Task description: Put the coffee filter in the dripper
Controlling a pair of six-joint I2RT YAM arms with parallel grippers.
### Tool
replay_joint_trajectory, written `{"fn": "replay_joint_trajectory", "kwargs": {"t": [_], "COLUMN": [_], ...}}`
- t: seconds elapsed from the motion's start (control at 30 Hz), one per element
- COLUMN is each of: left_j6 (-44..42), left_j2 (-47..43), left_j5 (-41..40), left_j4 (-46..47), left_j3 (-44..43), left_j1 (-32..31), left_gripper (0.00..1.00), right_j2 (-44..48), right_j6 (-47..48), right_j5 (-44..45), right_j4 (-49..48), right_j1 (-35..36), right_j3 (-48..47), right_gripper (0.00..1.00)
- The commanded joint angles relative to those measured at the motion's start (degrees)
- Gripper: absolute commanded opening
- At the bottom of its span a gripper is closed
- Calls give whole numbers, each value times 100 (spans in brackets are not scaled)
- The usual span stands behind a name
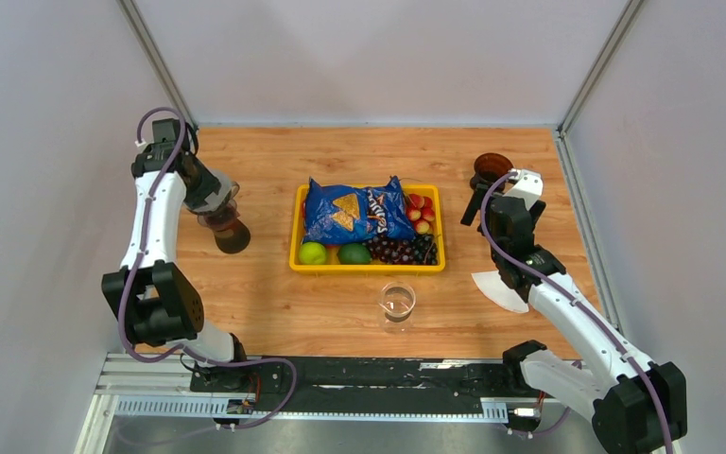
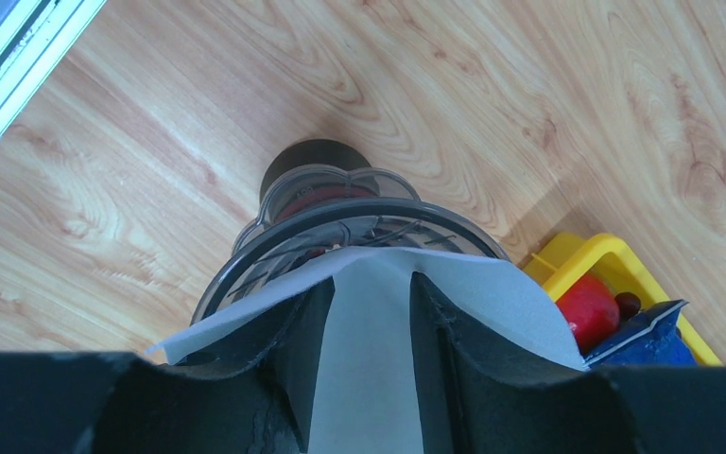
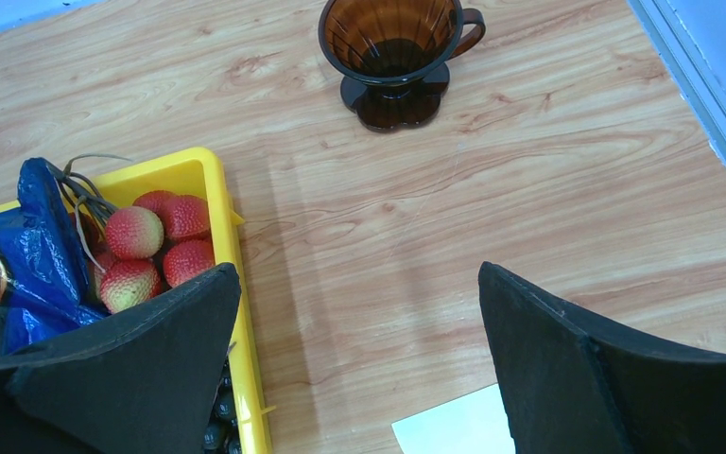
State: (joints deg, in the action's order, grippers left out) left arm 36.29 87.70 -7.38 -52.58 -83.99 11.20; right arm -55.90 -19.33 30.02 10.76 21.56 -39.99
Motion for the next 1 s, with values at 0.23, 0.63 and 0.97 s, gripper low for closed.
{"fn": "replay_joint_trajectory", "kwargs": {"t": [0.23,0.63,0.97], "left_j6": [-16,-475,-1393], "left_j2": [-542,-1637,-2093], "left_j5": [-1,758,1659], "left_j4": [-170,587,1780], "left_j3": [-703,-955,-15], "left_j1": [-35,-970,-2962], "left_gripper": [58,99,100], "right_j2": [140,331,447], "right_j6": [52,45,28], "right_j5": [115,-11,-130], "right_j4": [90,105,108], "right_j1": [-23,-22,-27], "right_j3": [-121,-132,-131], "right_gripper": [100,100,100]}}
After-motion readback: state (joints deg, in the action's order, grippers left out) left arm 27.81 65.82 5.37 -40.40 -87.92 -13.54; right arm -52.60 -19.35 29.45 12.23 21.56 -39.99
